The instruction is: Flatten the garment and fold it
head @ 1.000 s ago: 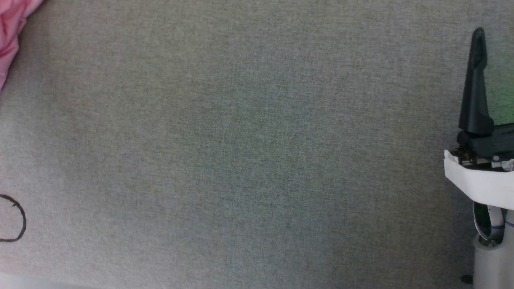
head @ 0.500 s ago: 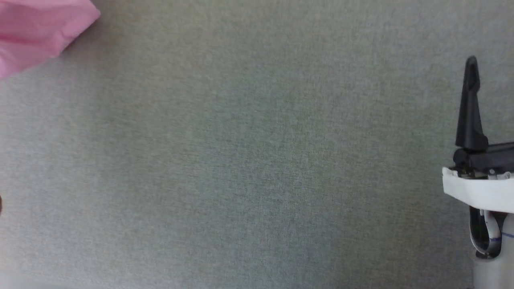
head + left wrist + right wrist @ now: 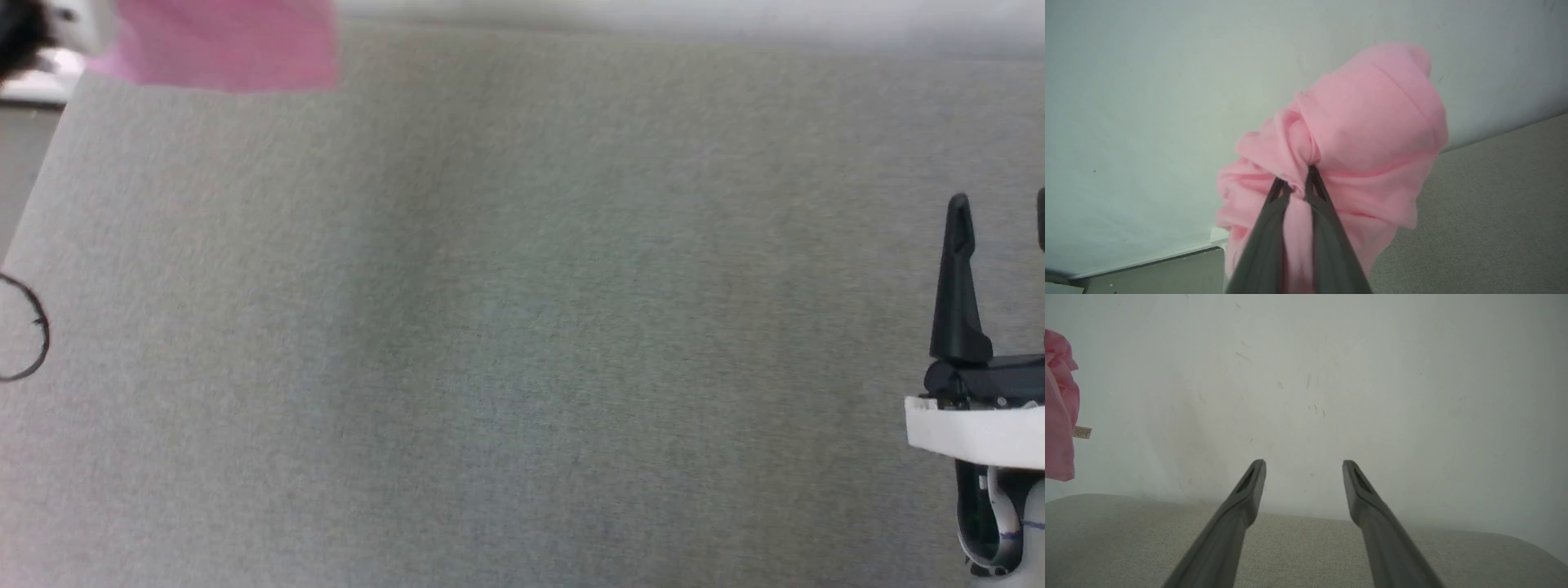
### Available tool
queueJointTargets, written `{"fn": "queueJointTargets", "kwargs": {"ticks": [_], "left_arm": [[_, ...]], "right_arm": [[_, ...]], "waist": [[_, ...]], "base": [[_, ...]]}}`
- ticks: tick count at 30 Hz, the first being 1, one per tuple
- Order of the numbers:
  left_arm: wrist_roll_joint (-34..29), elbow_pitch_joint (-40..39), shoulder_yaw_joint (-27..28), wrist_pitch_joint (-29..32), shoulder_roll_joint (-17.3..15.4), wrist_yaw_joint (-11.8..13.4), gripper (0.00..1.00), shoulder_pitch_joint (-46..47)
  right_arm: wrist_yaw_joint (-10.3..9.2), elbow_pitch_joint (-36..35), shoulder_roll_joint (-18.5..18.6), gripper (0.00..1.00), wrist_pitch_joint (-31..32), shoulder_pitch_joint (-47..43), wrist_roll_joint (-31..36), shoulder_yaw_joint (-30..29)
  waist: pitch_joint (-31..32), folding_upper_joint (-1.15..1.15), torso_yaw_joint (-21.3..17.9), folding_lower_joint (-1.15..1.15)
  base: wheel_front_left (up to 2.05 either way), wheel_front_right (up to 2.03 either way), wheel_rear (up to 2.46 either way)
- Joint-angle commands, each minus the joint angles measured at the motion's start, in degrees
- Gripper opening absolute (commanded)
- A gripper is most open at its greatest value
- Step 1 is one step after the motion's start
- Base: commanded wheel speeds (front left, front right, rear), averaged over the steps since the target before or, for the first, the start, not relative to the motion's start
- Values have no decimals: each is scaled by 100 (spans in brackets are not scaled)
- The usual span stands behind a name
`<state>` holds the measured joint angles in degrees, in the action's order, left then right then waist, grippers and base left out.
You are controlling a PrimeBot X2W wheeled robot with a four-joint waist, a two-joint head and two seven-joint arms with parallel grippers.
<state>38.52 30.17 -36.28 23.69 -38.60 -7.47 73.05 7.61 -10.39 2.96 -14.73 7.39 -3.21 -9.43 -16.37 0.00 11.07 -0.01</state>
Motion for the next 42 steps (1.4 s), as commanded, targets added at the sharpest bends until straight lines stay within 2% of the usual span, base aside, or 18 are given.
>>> {"fn": "queueJointTargets", "kwargs": {"ticks": [1, 10, 19, 26, 34, 35, 36, 37, 40, 42], "left_arm": [[-59, -82, -82, -23, 73, -2, 0, 95], [147, -842, -1320, -112, 884, -2, 0, 12], [650, -688, -2591, -539, 1668, -2, 0, -611], [874, -208, -3569, -718, 2061, -2, 0, -1465], [479, -138, -3704, -614, 2283, -2, 0, -2234], [444, -93, -3704, -760, 2286, -2, 12, -2230], [441, -36, -3705, -935, 2299, -2, 87, -2220], [429, 17, -3705, -1143, 2330, -2, 100, -2206], [394, 192, -3593, -1831, 2436, 6, 100, -2121], [369, 258, -3410, -2328, 2512, 97, 100, -2083]], "right_arm": [[-12, 6, -8, 100, -27, -72, -37, -24], [-12, 48, -8, 100, -27, -212, -155, -10], [-12, 82, -8, 100, -27, -167, -276, -8], [-12, 112, -8, 100, -27, -147, -341, -11], [-12, 138, -8, 100, -27, -120, -292, -54], [-12, 134, -8, 100, -27, -118, -280, -58], [-12, 139, -8, 100, -27, -124, -266, -55], [-12, 147, -8, 100, -27, -143, -250, -54], [-12, 149, -8, 100, -27, -227, -189, -41], [-12, 143, -8, 100, -27, -290, -145, -49]], "waist": [[342, 0, -337, 1], [541, 0, -1080, 1], [368, 0, -1680, 1], [198, 0, -1859, 1], [221, 0, -1742, 1], [252, 0, -1707, 1], [304, 0, -1672, 1], [362, 0, -1631, 1], [571, 0, -1497, 1], [701, 0, -1405, 1]], "base": [[0, 0, 0], [0, 0, 0], [0, 0, 0], [0, 0, 0], [0, 0, 0], [0, 0, 0], [0, 0, 0], [0, 0, 0], [0, 0, 0], [0, 0, 0]]}}
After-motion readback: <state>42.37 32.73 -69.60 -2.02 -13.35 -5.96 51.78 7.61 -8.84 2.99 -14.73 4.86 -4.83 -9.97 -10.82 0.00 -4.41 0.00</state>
